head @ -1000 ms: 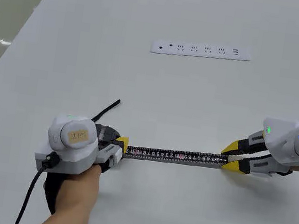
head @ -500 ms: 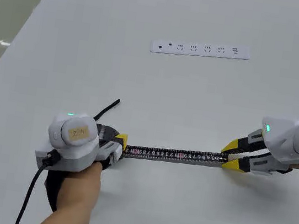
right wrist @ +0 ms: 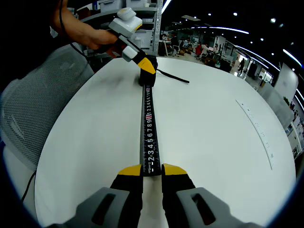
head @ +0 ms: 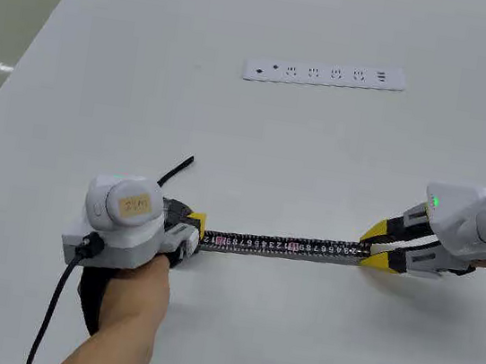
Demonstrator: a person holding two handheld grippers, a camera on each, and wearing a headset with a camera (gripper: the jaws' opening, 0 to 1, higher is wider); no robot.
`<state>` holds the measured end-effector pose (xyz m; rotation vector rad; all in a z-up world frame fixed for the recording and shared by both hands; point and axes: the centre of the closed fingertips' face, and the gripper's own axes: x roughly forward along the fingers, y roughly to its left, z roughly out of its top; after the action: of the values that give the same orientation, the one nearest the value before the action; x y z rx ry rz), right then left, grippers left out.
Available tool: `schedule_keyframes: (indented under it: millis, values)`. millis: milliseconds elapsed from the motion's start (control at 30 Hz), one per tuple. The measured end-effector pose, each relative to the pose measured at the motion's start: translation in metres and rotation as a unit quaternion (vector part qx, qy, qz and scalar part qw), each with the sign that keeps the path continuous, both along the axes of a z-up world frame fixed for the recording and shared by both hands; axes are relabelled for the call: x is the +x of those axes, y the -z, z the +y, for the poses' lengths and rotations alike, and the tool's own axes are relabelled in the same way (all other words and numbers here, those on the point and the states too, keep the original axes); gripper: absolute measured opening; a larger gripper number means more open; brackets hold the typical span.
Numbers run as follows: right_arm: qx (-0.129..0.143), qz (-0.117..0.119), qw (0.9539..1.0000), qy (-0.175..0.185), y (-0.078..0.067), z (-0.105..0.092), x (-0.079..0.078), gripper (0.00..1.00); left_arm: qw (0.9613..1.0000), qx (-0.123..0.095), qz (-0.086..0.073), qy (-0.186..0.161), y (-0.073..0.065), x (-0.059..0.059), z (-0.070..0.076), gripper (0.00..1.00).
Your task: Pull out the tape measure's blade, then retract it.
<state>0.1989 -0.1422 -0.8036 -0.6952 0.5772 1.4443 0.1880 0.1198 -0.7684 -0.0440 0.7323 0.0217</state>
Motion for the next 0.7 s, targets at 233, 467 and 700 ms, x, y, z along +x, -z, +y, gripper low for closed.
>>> schedule_keyframes:
  millis: [233, 467, 700]
  values:
    - [-0.003, 0.000, 1.0000, -0.001, -0.0003, -0.0001, 0.0003, 0.14, 1.0000, 0.004, 0.008, 0.000, 0.0002, -0.0015, -0.0006, 0.58]
    - [-0.003, 0.001, 1.0000, 0.001, -0.0004, 0.0003, -0.0006, 0.14, 0.9998, 0.018, 0.006, -0.003, -0.0010, -0.0028, -0.0015, 0.58]
    - [-0.003, 0.000, 1.0000, 0.001, -0.0023, 0.0006, -0.0006, 0.14, 0.9998, 0.018, 0.009, -0.006, -0.0009, -0.0016, 0.0000, 0.58]
